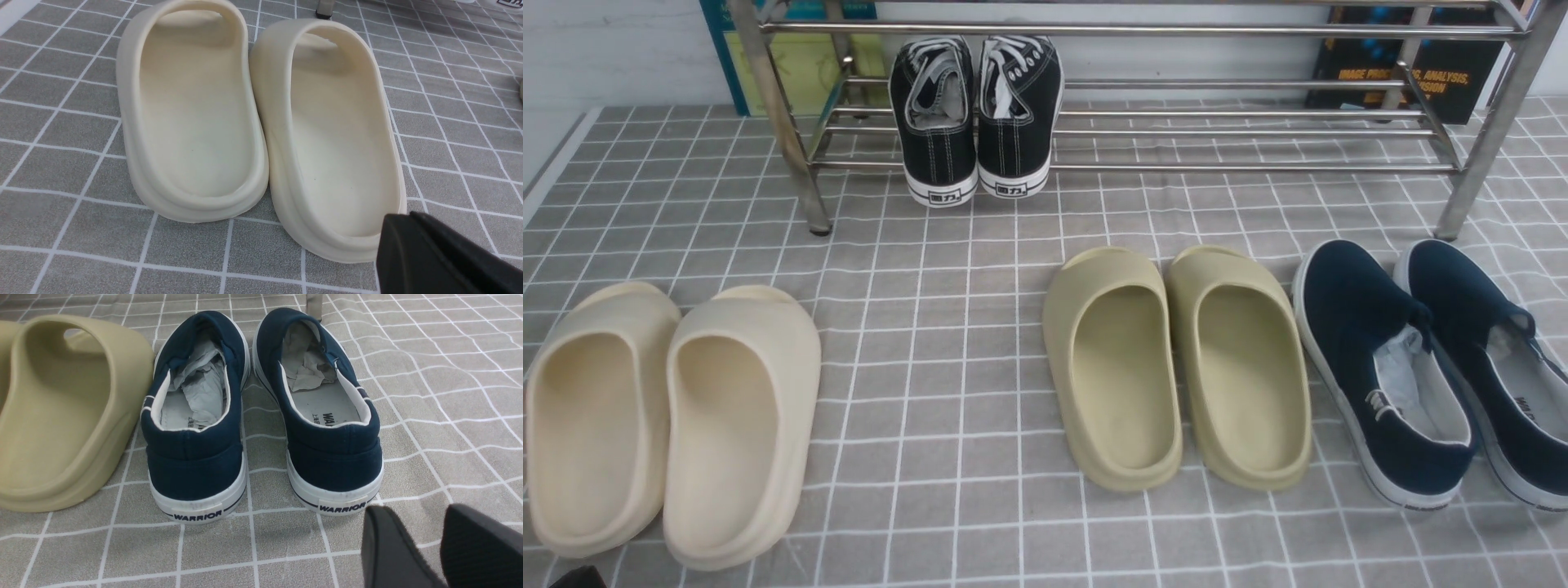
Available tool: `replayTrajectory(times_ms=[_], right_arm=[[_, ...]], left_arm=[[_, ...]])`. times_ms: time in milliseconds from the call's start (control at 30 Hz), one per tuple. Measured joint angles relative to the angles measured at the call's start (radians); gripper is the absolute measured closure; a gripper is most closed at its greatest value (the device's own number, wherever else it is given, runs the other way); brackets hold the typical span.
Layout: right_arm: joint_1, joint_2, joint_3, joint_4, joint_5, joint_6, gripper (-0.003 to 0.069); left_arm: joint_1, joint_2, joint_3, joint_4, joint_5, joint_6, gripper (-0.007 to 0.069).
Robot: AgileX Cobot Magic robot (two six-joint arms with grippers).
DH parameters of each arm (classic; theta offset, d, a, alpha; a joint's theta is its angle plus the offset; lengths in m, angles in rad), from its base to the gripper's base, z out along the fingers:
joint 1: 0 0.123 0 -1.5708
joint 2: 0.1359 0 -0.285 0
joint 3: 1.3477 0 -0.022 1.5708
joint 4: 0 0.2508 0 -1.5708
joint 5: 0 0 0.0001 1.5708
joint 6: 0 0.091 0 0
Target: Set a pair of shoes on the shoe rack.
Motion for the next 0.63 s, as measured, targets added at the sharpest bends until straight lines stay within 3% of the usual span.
replayTrajectory(times_ms=[633], right_arm=[[0.000,0.000,0.000,0.000,0.000,0.000,0.0419]], left_arm=[[0.000,0.000,0.000,0.000,0.000,0.000,0.0617]])
